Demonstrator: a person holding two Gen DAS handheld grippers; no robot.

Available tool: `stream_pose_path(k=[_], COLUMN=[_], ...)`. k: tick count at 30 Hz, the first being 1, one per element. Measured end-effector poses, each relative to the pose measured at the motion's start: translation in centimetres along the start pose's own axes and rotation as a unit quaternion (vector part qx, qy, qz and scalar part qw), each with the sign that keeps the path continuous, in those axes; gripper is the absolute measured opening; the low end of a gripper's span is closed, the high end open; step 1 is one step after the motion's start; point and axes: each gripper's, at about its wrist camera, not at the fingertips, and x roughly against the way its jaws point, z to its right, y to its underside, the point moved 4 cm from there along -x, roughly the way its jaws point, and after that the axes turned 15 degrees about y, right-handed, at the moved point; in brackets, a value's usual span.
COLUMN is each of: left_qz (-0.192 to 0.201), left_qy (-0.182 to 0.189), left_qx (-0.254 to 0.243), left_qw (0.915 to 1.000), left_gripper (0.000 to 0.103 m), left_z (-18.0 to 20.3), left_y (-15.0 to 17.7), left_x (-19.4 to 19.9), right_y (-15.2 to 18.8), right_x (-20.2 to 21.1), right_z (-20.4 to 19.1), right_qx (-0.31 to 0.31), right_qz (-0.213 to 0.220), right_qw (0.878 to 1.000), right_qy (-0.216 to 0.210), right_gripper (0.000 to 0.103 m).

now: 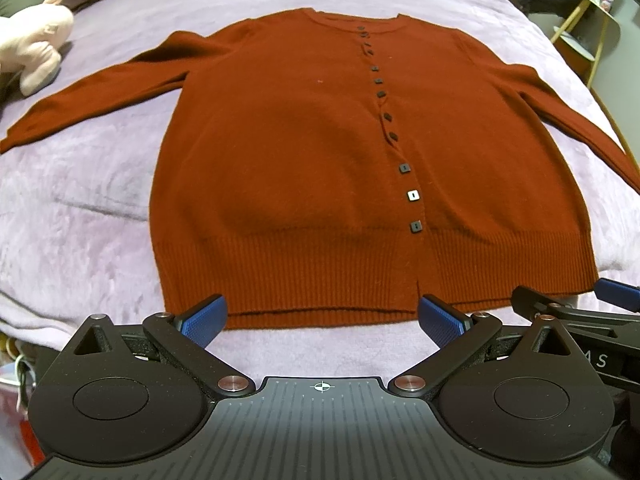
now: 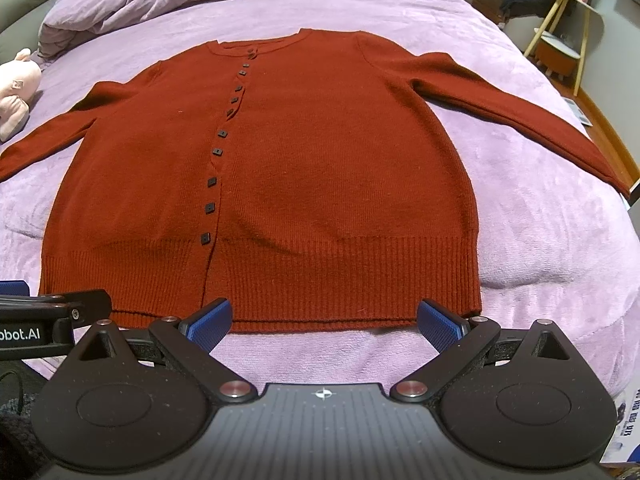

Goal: Fold small clothes

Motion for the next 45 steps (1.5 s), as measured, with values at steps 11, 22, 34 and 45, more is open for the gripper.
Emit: stream_pose_path(k=[11,22,34,45], left_qz=[-0.005,-0.009,-0.017,-0.031], left_qy=[-0.003,-0.003,0.002,-0.001], left_qx=[0.005,0.01,0.019,0.022], left_qw=[1.0,0.9999,0.9997,0.9993], left_gripper=[0.103,0.103,0.103,0.103], left_z=[-0.1,-0.2,-0.5,-0.6], left_y=[0.1,0.2,0.1,0.0], left_x=[-0.2,-0.4,-0.6,-1.4], right_y=[0.0,0.0,0.0,-0.2], right_x=[-0.1,-0.2,-0.5,-1.3], right_z=[0.0,0.1,0.5,0.4], right_qx=[-0.001,-0.003,-0.013,-0.018], right_qz=[-0.003,-0.003,-0.009,-0.022], right_qw=[1.0,1.0,1.0,1.0], right_qy=[-0.001,0.002,-0.004,-0.013], right_gripper=[0.099,0.099,0.099,0.099])
